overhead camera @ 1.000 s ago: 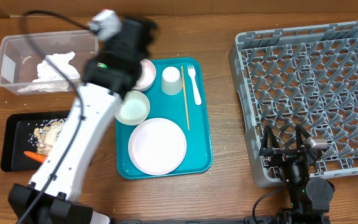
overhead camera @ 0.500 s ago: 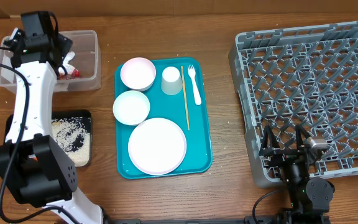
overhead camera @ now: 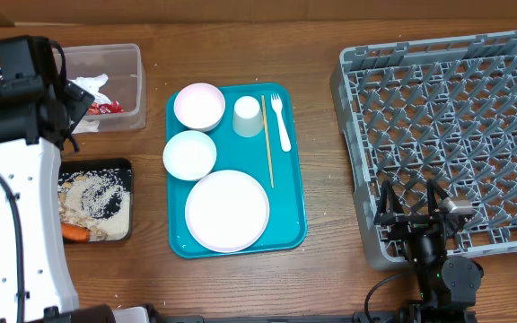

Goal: Sort waste into correct bins and load items into the dishwasher rack
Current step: 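Grasp the red wrapper and drop it into the clear bin, then reach the right gripper to the white cup and grasp it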

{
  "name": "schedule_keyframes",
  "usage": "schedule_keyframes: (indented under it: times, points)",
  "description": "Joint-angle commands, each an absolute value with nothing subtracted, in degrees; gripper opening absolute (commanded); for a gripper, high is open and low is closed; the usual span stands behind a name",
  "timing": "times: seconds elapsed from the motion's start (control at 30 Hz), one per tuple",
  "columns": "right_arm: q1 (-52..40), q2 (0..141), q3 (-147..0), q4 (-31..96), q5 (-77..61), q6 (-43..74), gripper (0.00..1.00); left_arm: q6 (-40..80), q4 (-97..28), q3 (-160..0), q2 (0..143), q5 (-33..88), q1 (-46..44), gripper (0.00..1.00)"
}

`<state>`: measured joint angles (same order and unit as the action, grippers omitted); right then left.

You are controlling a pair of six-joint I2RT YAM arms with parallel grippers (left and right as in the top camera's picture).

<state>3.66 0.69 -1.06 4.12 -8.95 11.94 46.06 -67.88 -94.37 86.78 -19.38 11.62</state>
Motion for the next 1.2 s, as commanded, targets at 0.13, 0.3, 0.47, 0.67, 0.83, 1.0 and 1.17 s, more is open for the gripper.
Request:
schedule_keyframes:
  times: [0.13, 0.3, 0.47, 0.67, 0.83, 1.0, 1.17]
  points:
    - [3.88, 0.23, -0.47, 3.92, -8.62, 11.73, 1.0, 45.21, -67.48, -94.78, 88.09, -18.61, 11.49, 1.0]
    - [3.88, 0.23, -0.47, 3.92, -8.6, 11.73, 1.0, 48.49, -65.89, -94.78, 88.97, -11.14, 17.54, 1.0]
    - [3.88, 0.23, -0.47, 3.92, -8.6, 11.73, 1.0, 48.42, -67.48, -94.78, 90.45, -6.39, 22.79, 1.0]
    - [3.88, 0.23, -0.47, 0.8, -9.74, 13.98, 1.0, 48.42, -67.46, -94.78, 90.74, -6.37, 22.81, 1.0]
    - [3.88, 0.23, -0.47, -10.79, -20.93, 35.88, 1.0, 48.42, -67.46, -94.78, 90.74, -6.37, 22.81, 1.0]
    - [3.88, 0.23, -0.47, -15.29, -30.57, 71.79, 1.0, 48.42, -67.46, -94.78, 90.74, -6.37, 22.81, 1.0]
    - [3.88, 0.23, -0.47, -14.17, -23.29, 82.91, 1.0, 48.42, -67.46, -94.78, 90.74, -6.37, 22.81, 1.0]
